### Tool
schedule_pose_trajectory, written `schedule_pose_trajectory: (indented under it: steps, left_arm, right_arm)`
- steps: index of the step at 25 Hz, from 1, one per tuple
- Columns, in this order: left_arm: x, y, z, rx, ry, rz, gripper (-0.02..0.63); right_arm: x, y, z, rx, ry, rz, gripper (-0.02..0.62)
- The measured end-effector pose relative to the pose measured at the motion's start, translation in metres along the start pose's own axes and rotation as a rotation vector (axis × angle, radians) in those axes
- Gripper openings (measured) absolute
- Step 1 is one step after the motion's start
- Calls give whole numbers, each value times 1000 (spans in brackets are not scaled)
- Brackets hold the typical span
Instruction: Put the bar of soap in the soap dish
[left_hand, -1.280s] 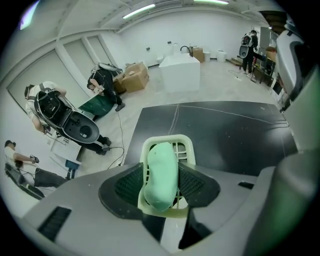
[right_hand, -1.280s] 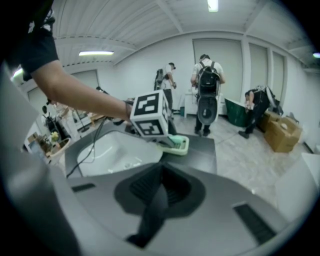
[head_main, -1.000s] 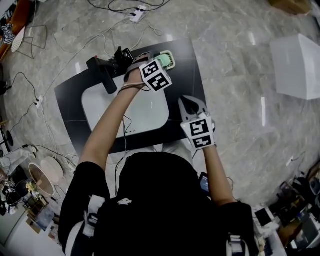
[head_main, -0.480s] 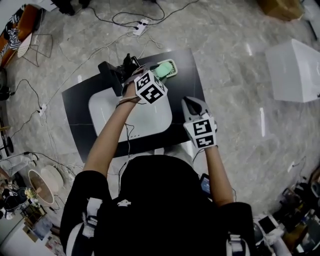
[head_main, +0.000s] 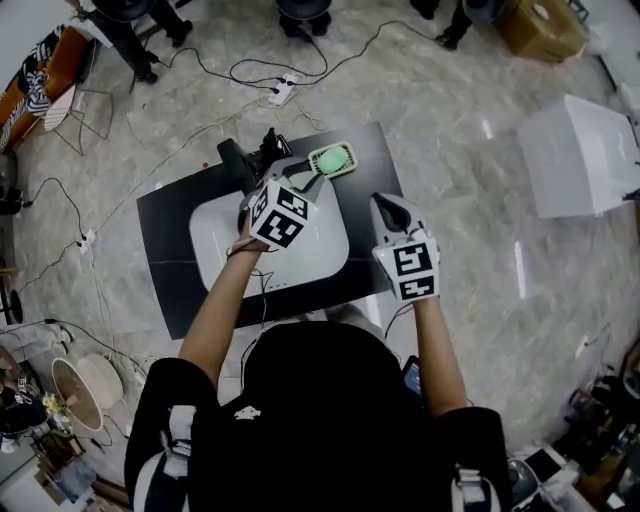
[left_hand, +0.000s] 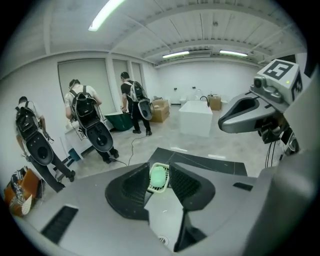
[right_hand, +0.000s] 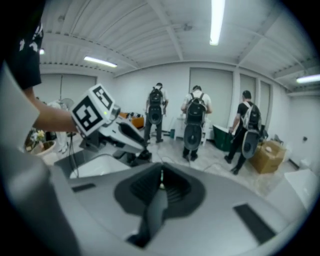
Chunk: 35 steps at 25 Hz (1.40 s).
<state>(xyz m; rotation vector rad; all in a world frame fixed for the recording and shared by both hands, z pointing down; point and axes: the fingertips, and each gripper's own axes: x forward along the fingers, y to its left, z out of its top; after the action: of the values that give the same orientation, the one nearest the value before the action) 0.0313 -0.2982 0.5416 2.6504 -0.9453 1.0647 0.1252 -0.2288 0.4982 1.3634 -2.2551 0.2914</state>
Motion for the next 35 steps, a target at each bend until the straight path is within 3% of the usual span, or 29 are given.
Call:
schedule_pose_trajectory:
  steps: [3, 10, 21, 35]
  left_arm:
    - [-27, 2, 9, -31, -60, 12, 111]
    - [-86, 1, 26, -92, -169, 47, 35]
    - [-165, -15, 66, -87, -394, 95, 25]
    - [-242, 0, 127, -75, -642, 204, 25]
  right_arm:
    - [-10, -3, 19, -54, -29, -47, 35]
    - [-38, -10, 63, -60, -137, -114, 35]
    - [-89, 4, 120, -59, -294, -165, 35]
    - [-123, 10, 177, -94, -468, -204, 35]
